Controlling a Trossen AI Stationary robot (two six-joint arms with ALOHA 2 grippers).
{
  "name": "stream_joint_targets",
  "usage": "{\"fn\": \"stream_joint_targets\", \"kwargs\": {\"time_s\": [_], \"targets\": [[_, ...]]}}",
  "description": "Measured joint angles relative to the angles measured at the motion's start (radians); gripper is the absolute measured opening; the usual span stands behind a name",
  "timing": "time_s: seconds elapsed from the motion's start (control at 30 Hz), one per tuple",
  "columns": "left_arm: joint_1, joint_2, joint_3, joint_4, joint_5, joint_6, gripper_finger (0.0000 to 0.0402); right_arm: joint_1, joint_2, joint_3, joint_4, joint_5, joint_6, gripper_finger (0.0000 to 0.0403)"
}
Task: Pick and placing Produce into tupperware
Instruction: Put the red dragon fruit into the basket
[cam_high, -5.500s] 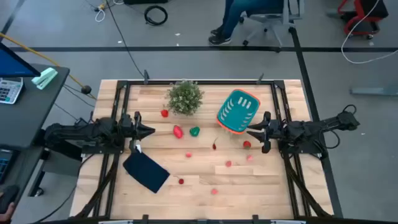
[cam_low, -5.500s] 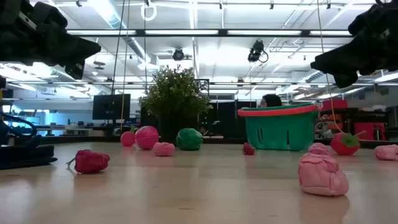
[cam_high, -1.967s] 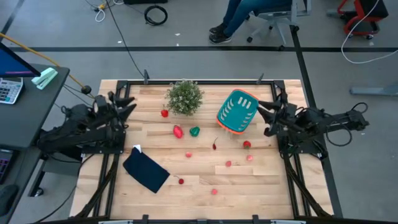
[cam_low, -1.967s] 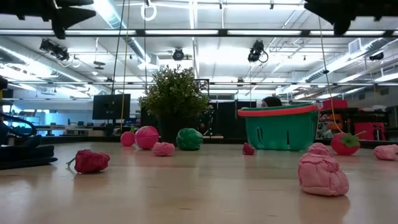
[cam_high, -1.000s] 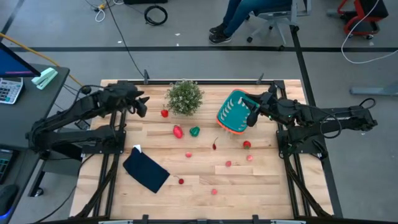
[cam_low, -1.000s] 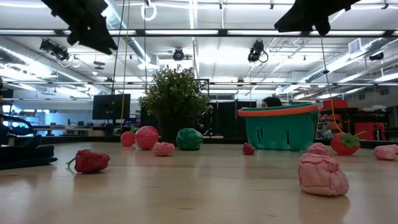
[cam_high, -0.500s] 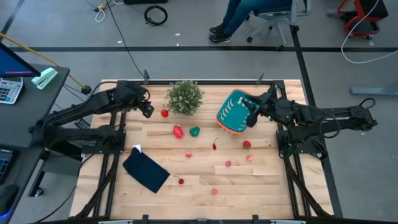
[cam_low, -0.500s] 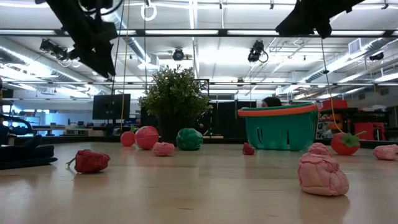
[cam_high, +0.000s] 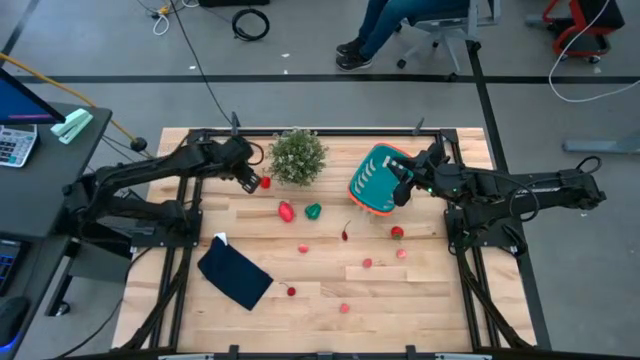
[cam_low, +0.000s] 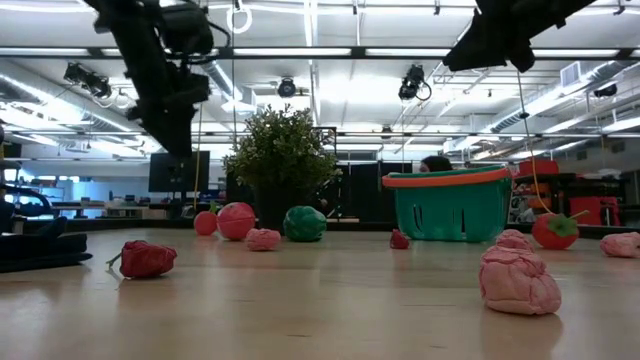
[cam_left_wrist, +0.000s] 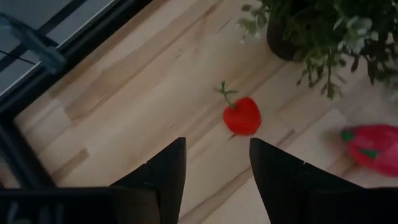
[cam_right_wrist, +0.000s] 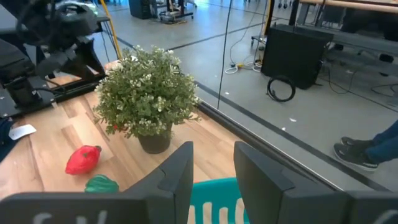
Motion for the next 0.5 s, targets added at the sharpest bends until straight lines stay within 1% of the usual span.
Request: {"fn": "stream_joint_targets", "kwargs": {"time_s": [0.17, 0.33, 0.5], "targets": [[0.000, 0.094, 0.000, 0.097, 0.001, 0.001, 0.0181, 0.000, 0.000, 0.000, 0.000, 0.000, 0.000, 0.0124], [0.007, 0.180, 0.000, 0.103, 0.055, 0.002, 0.0181, 0.000, 0.000, 0.000, 0.000, 0.000, -0.001, 0.0124], [0.007, 0.254, 0.000, 0.157, 0.057, 0.017, 0.0189, 0.000, 0.000, 0.000, 0.000, 0.000, -0.001, 0.0124]]}}
